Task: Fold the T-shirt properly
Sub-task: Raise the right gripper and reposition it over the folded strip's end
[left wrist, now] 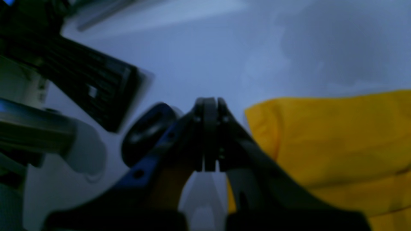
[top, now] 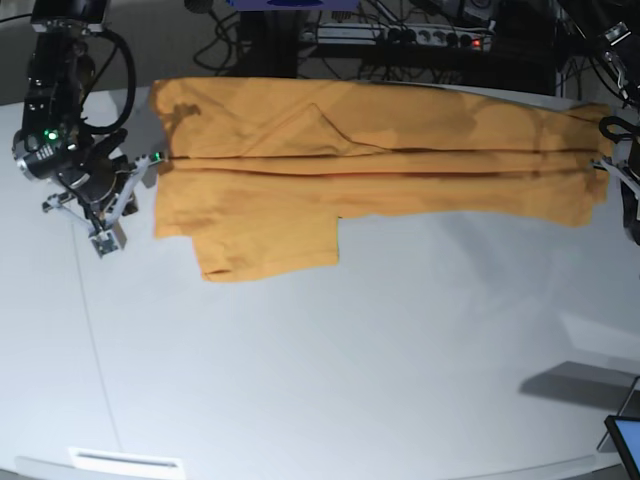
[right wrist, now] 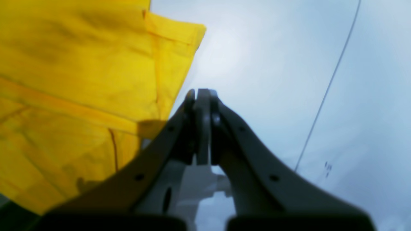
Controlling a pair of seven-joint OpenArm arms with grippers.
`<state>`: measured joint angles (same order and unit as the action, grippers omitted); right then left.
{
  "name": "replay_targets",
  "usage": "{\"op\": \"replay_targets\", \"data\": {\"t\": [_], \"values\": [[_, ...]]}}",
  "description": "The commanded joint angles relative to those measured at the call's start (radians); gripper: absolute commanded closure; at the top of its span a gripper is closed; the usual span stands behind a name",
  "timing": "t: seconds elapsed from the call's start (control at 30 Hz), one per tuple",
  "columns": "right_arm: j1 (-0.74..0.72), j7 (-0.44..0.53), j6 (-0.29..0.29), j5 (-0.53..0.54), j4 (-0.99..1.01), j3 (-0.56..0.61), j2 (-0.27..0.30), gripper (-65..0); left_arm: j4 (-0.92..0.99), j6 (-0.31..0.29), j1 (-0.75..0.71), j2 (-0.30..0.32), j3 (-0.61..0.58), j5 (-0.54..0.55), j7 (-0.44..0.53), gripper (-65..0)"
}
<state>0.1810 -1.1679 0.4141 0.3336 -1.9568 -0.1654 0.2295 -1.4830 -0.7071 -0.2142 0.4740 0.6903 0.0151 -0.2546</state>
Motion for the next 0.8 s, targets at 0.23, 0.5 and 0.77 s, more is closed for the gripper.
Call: {"op": "replay_targets", "data": {"t": [0.23,0.5,0.77], "values": [[-0.008,0.015,0.088,0.006,-0.017,0.019,-0.041,-0.4,-0.130,0.009,-0.121,0.013,-0.074,0.007,0.027,0.0],[0.019,0.018,0.088,0.006,-0.019,0.175,-0.045,-0.4,-0.129,0.009,-0.139,-0.034,-0.067,0.004,0.022,0.0],[0.048,0.019,0.087,0.002,-0.016,0.237,-0.045,-0.4,-0.107,0.009,-0.186,-0.057,-0.068,-0.111,0.019,0.0]]}}
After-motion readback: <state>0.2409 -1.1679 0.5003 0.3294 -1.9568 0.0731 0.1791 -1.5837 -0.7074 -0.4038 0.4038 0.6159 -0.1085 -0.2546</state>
